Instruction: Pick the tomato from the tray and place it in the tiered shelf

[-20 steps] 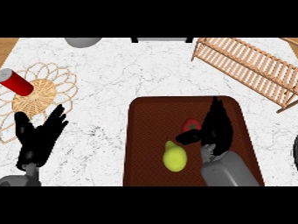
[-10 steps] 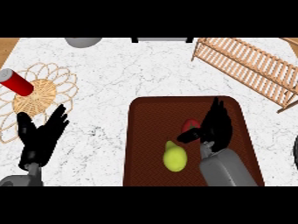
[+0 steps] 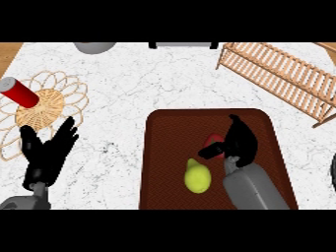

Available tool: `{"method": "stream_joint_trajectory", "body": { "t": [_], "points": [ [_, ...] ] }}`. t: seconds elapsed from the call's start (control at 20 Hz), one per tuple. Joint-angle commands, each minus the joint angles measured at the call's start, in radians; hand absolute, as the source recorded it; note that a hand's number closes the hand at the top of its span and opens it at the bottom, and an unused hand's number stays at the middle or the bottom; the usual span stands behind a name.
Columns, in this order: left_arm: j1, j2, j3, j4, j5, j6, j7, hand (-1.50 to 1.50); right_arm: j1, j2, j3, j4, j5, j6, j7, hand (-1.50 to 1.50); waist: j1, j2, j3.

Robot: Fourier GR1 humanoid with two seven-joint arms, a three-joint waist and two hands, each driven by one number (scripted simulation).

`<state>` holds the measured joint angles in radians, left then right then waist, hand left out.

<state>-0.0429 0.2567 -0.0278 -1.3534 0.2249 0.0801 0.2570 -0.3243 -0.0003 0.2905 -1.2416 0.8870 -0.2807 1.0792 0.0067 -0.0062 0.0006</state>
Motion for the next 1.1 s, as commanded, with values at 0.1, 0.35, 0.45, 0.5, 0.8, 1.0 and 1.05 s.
{"method": "stream_joint_trajectory", "body": {
  "t": [0.1, 0.35, 0.45, 0.5, 0.8, 1.0, 1.05],
  "points": [
    [-0.055, 0.009, 0.039, 0.102, 0.002, -0.053, -0.025, 0.0, -0.053, 0.0, 0.033, 0.127, -0.084, 0.044, -0.056, 1.5, -0.002, 0.008, -0.001],
    [-0.021, -0.015, 0.039, 0.088, -0.014, -0.043, -0.024, 0.0, -0.061, -0.001, 0.169, 0.141, -0.121, -0.095, -0.018, 1.5, 0.0, 0.008, -0.001],
    [-0.012, -0.024, 0.022, 0.036, -0.032, -0.033, -0.011, 0.0, -0.102, -0.001, 0.179, 0.143, -0.117, -0.147, -0.021, 1.5, 0.002, 0.007, 0.0],
    [-0.017, -0.016, 0.044, 0.021, -0.005, -0.04, 0.032, 0.0, -0.084, -0.001, 0.172, 0.098, -0.091, -0.125, -0.032, 1.5, -0.001, 0.006, -0.001],
    [-0.02, -0.018, 0.03, -0.018, -0.03, -0.042, 0.061, 0.0, -0.335, 0.0, 0.069, 0.134, -0.118, 0.023, -0.015, 1.5, 0.007, 0.008, 0.0],
    [0.023, -0.038, 0.023, 0.0, -0.052, -0.04, -0.008, 0.0, -0.484, 0.0, 0.03, 0.268, -0.16, -0.111, -0.067, 1.5, 0.02, 0.011, 0.0],
    [0.004, -0.011, 0.046, -0.015, -0.025, -0.054, 0.051, 0.0, -0.527, 0.0, -0.008, 0.255, -0.092, -0.052, -0.053, 1.5, 0.011, 0.008, -0.001]
  ]
}}
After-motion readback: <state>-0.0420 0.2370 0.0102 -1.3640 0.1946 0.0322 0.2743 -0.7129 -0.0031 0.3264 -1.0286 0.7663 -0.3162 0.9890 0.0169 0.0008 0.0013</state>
